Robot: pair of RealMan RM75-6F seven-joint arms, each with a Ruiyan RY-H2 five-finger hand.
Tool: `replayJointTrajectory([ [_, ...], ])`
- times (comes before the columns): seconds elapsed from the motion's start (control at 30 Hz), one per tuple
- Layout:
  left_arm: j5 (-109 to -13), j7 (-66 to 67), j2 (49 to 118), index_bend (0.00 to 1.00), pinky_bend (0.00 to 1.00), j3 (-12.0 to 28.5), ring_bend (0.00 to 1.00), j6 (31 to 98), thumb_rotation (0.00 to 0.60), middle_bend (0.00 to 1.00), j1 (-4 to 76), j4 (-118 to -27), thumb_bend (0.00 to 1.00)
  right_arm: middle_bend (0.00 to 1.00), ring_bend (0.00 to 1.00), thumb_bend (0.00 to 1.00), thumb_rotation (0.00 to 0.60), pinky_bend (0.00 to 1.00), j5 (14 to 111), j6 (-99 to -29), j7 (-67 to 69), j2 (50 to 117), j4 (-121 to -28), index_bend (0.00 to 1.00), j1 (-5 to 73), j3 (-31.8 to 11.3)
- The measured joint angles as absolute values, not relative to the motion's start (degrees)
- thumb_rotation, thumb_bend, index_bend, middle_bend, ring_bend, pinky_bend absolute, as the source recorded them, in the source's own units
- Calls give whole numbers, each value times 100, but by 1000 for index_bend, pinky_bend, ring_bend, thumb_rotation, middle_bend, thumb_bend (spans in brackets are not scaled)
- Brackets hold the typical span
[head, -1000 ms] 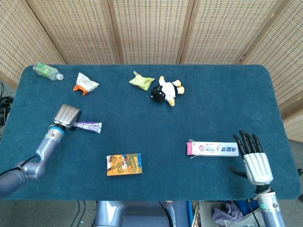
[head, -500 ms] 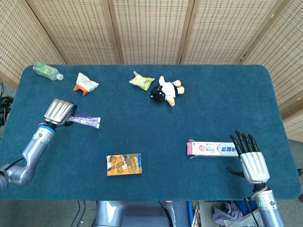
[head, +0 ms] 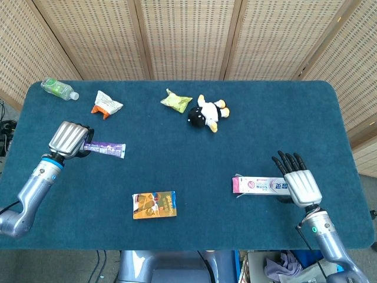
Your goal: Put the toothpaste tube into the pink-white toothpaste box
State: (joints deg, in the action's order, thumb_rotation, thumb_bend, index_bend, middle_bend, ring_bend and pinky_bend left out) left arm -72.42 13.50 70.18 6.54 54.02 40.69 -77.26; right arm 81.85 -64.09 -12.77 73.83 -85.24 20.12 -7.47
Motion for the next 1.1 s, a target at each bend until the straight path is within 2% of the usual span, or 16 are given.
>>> replayJointTrajectory([
  [0.13, -7258, 1368, 6947, 792, 576, 684, 557, 5443, 600, 670, 4063, -7827, 288, 0, 0, 0, 600, 0, 7749, -5942, -1619, 7342, -8565, 89, 2270, -834],
  [0.3, -7253, 1390, 6866, 792, 576, 707, 558, 5458, 600, 670, 4055, -7909, 288, 0, 0, 0, 600, 0, 7457, -5755, -1792, 7443, -8577, 112, 2385, -834],
  [0.8, -7213, 1440, 6786, 792, 576, 738, 558, 5459, 600, 670, 4038, -8028, 288, 31, 0, 0, 600, 0, 7276, -5738, -1728, 7744, -8353, 157, 2345, -593],
  [1.1, -7200, 1435, 6799, 792, 576, 754, 558, 5478, 600, 670, 4025, -8026, 288, 76, 0, 0, 600, 0, 7165, -5631, -1641, 7993, -8209, 207, 2513, -679],
])
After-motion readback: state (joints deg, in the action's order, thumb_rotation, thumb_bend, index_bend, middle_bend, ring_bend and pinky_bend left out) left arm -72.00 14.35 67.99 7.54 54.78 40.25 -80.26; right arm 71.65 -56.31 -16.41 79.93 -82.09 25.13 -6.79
